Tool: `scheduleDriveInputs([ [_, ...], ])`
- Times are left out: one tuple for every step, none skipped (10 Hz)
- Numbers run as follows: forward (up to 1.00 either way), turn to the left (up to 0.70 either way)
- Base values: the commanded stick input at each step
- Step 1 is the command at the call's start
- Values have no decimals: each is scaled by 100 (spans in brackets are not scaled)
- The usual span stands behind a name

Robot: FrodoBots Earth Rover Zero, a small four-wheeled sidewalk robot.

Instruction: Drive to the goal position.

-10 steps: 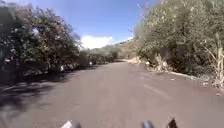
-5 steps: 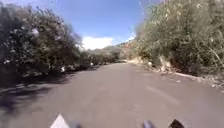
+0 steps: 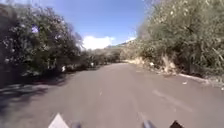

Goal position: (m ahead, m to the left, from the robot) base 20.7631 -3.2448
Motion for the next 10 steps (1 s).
scheduleDriveInputs([
  [50, -50],
  [50, -50],
  [50, -50],
  [50, -50],
  [50, -50],
  [50, -50],
  [50, -50],
  [50, -34],
  [50, -15],
  [50, 0],
])
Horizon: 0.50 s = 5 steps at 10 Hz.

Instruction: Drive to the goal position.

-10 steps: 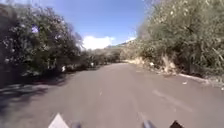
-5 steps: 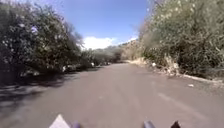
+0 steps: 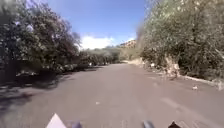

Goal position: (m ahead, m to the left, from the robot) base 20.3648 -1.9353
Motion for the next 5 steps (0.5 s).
scheduleDriveInputs([
  [50, 0],
  [50, 0],
  [50, 0],
  [50, 0],
  [50, -24],
])
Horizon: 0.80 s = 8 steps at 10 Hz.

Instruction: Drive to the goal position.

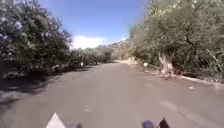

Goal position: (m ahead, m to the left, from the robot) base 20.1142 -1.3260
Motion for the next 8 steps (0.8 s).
scheduleDriveInputs([
  [50, -37],
  [50, -49],
  [50, -50],
  [50, -50],
  [50, -50],
  [50, -50],
  [50, -50],
  [50, -31],
])
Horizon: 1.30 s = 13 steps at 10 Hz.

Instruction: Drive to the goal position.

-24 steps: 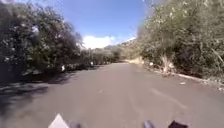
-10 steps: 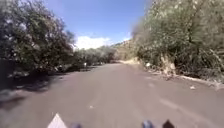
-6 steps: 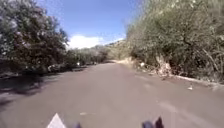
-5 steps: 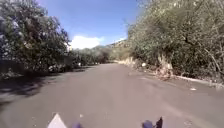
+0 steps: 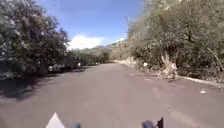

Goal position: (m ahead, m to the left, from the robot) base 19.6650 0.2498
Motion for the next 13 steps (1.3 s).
scheduleDriveInputs([
  [50, -10],
  [50, 0],
  [50, 0],
  [50, 0],
  [50, 0],
  [50, 0],
  [50, -9],
  [50, -30],
  [50, 0],
  [50, 0],
  [50, 0],
  [50, 0],
  [50, 0],
])
